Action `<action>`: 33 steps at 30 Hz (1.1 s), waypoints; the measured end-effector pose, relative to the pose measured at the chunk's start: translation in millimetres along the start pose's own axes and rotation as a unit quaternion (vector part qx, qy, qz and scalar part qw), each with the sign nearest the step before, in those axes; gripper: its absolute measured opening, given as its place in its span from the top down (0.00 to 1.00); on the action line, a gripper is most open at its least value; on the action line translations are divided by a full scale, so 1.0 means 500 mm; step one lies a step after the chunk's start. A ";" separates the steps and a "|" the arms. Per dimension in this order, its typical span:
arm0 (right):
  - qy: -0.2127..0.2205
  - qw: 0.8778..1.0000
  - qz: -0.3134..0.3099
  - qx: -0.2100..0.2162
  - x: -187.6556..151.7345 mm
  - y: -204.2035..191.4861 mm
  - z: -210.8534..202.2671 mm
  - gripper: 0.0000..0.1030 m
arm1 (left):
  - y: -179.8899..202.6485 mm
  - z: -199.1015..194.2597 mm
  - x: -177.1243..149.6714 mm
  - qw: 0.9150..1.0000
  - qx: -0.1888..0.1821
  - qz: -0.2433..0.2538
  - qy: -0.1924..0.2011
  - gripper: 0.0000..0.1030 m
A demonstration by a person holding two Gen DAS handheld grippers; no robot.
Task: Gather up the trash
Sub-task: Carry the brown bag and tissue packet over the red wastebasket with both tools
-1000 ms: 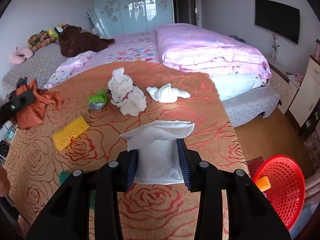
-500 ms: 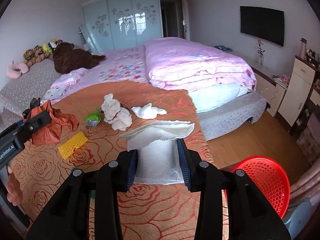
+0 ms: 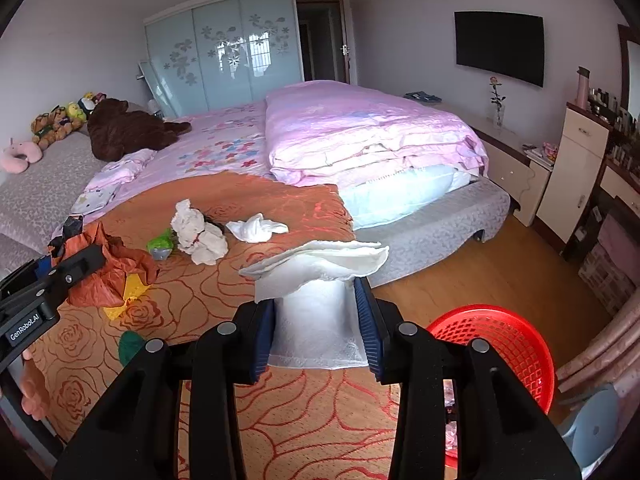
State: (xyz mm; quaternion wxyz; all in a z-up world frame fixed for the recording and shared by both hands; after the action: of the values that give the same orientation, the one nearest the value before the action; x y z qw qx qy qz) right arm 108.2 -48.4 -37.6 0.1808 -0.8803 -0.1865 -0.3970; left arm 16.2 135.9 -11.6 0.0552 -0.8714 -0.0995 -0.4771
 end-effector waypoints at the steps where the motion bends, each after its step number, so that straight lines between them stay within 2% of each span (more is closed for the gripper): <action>1: 0.000 1.000 0.000 -0.001 -0.002 0.003 -0.001 0.64 | 0.002 0.001 0.000 1.000 -0.001 0.001 -0.001 0.57; 11: 0.005 1.000 0.004 -0.017 -0.002 0.030 -0.023 0.64 | 0.024 0.008 0.003 1.000 -0.013 0.013 -0.003 0.57; 33: 0.014 0.997 0.036 -0.071 -0.010 0.153 -0.064 0.64 | 0.157 0.040 0.020 0.996 -0.067 0.051 -0.011 0.57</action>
State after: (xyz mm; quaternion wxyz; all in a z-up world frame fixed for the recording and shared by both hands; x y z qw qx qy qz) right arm 120.7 -130.6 -34.6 0.1346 -0.8915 -0.1231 -0.4146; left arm 55.6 64.4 -14.0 0.0198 -0.8821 -0.0230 -0.4700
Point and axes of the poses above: each gripper's, at about its wrist camera, not at the fingertips, and z roughly the way its jaws point, y to its right, x to its top, the point moved 3 cm from there along z, roughly the way its jaws point, and after that the axes turned 6 degrees about z, right-handed, at the moved point
